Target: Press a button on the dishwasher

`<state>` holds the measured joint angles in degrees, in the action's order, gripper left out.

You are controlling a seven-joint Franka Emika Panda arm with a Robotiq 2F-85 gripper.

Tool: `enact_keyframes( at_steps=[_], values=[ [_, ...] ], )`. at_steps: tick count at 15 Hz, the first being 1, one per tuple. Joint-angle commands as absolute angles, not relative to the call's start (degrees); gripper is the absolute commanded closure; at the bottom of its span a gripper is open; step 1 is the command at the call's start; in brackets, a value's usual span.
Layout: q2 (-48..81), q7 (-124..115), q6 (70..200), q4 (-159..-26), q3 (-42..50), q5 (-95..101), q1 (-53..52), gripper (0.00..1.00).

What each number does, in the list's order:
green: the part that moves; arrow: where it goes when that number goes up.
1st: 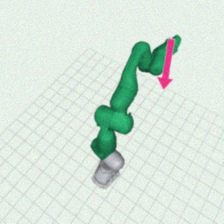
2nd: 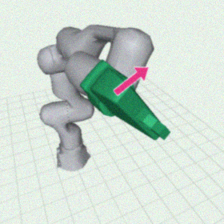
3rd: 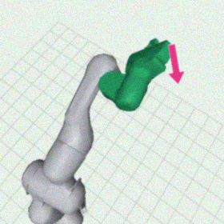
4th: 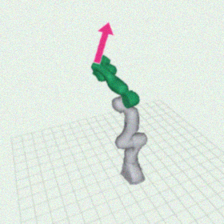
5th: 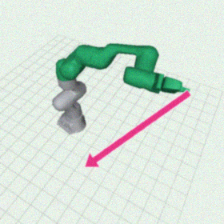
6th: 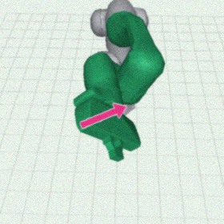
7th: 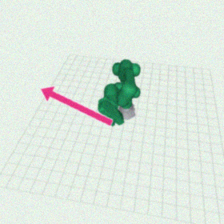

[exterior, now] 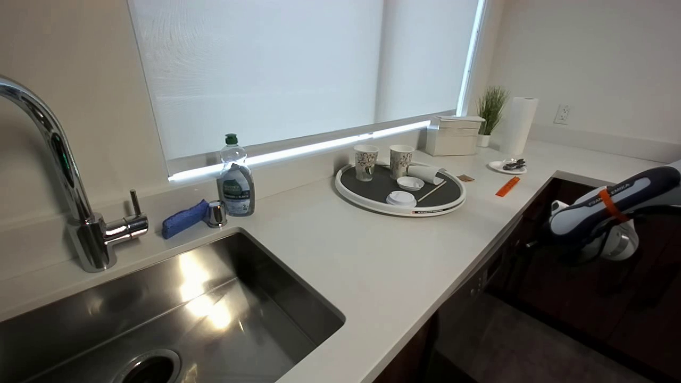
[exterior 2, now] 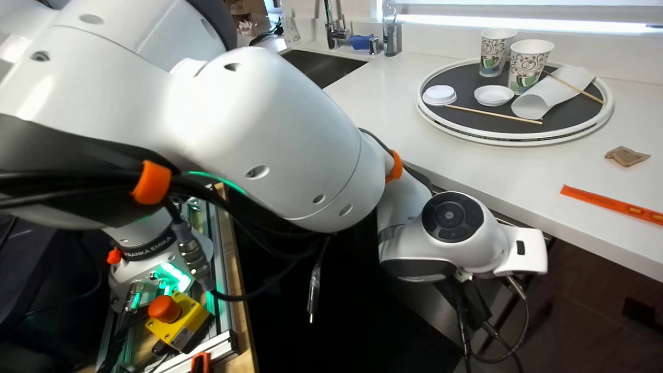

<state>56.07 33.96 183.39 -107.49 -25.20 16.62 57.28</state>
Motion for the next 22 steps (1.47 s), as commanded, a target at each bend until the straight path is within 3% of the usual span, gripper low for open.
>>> enact_keyframes(
  at_steps=[1,8,22],
  values=[
    [54.36,32.72,181.53,-109.53,-25.85,18.28,57.87,1.00],
    [51.56,31.69,177.85,-110.05,-21.21,16.65,53.29,1.00],
    [54.79,34.08,181.24,-108.49,-25.02,16.96,55.40,1.00]
  ],
)
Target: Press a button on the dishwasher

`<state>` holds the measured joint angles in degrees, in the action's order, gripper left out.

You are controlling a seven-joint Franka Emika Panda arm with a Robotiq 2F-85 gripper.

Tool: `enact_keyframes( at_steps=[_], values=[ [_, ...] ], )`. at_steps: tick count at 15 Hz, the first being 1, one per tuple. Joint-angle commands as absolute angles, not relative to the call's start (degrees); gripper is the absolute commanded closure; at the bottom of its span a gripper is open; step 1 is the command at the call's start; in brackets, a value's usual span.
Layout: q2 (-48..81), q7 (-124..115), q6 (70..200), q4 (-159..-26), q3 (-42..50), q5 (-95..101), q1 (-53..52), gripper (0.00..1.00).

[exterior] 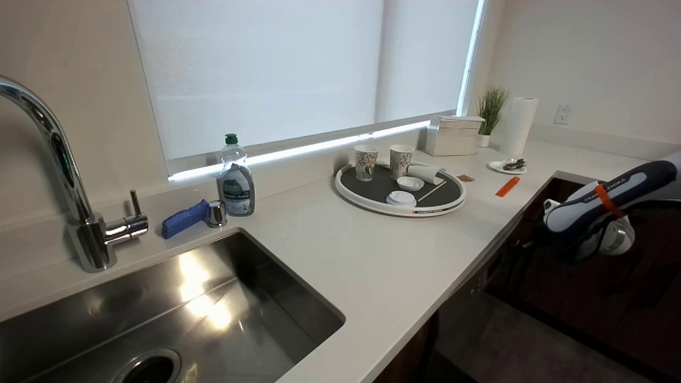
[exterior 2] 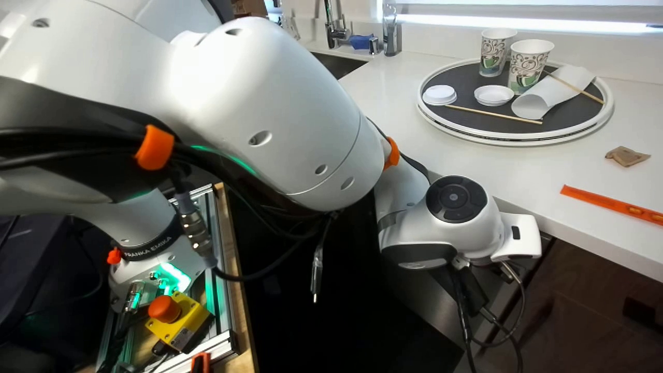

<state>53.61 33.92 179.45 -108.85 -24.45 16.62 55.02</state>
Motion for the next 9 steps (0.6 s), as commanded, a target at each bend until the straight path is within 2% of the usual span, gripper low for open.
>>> enact_keyframes(
  at_steps=[1,9],
  values=[
    [54.77,33.88,181.64,-108.44,-24.75,16.92,55.20,1.00],
    [54.32,30.81,185.20,-108.34,-22.03,17.34,53.53,1.00]
  ],
)
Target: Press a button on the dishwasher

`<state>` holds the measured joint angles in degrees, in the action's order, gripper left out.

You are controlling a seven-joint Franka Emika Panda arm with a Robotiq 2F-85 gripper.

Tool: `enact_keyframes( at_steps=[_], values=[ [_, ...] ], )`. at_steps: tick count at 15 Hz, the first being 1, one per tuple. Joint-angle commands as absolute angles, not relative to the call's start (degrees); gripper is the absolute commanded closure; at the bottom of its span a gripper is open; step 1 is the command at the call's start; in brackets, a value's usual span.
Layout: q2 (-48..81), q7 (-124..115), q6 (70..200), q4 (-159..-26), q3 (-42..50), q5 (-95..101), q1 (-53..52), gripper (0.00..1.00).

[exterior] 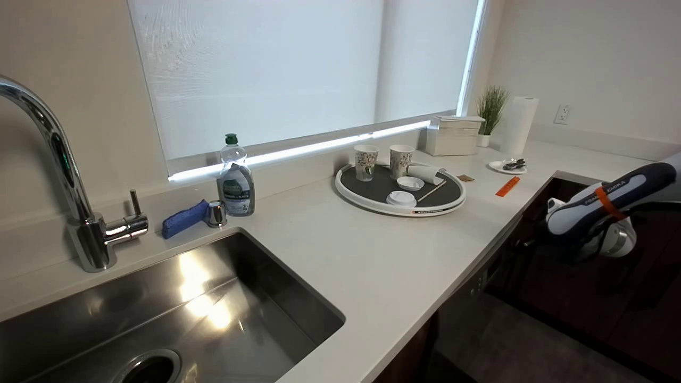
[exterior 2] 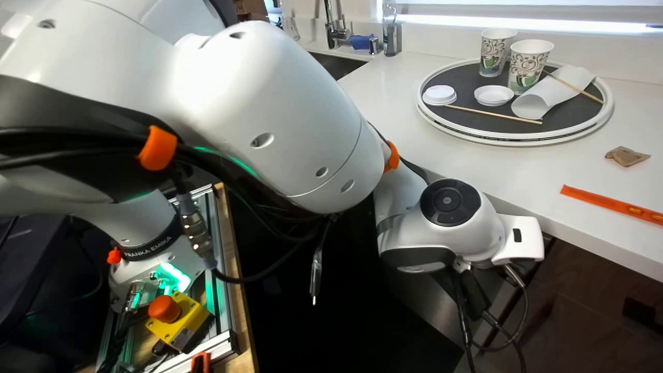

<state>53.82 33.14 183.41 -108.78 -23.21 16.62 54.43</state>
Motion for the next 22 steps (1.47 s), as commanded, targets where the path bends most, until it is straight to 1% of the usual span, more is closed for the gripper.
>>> enact_keyframes(
  at_steps=[1,11,16,22],
  values=[
    [54.50,30.42,184.99,-108.10,-22.03,17.35,53.58,1.00],
    [55.29,27.19,184.40,-106.58,-20.25,17.09,52.53,1.00],
    [51.54,25.74,182.44,-108.77,-15.53,17.11,49.25,1.00],
    [51.61,27.64,180.14,-109.44,-18.86,17.73,51.17,1.00]
  ],
)
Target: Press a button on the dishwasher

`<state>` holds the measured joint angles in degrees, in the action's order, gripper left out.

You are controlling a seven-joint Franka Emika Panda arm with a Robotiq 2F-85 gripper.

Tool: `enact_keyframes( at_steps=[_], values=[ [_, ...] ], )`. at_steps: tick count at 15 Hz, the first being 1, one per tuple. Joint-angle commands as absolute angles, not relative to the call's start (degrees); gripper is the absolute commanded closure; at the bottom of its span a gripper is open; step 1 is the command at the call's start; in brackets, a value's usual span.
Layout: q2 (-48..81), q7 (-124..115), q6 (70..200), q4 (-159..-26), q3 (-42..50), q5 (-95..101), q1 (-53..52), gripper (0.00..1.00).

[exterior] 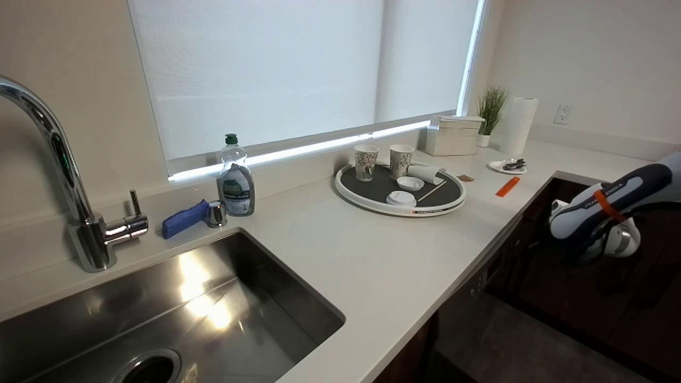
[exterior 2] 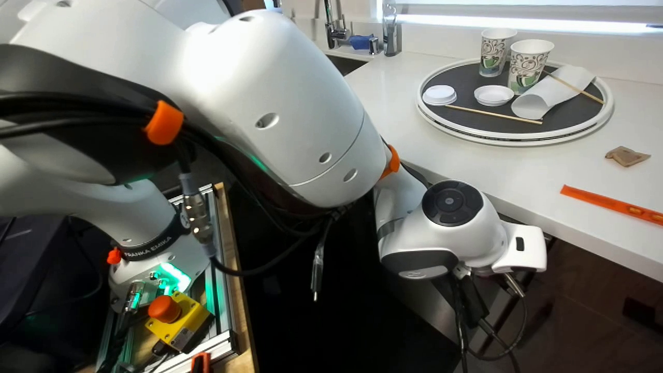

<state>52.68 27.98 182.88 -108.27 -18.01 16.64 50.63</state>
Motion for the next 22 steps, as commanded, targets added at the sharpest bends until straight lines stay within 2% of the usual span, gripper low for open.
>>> enact_keyframes(
  at_steps=[1,5,11,22],
  values=[
    [51.47,27.59,179.43,-109.41,-18.75,17.43,50.76,1.00],
    [50.80,27.74,177.25,-109.48,-18.04,16.51,49.34,1.00],
    [51.77,30.08,178.02,-109.29,-21.76,16.93,51.48,1.00],
    [54.67,29.78,184.37,-107.22,-20.59,17.58,51.29,1.00]
  ],
)
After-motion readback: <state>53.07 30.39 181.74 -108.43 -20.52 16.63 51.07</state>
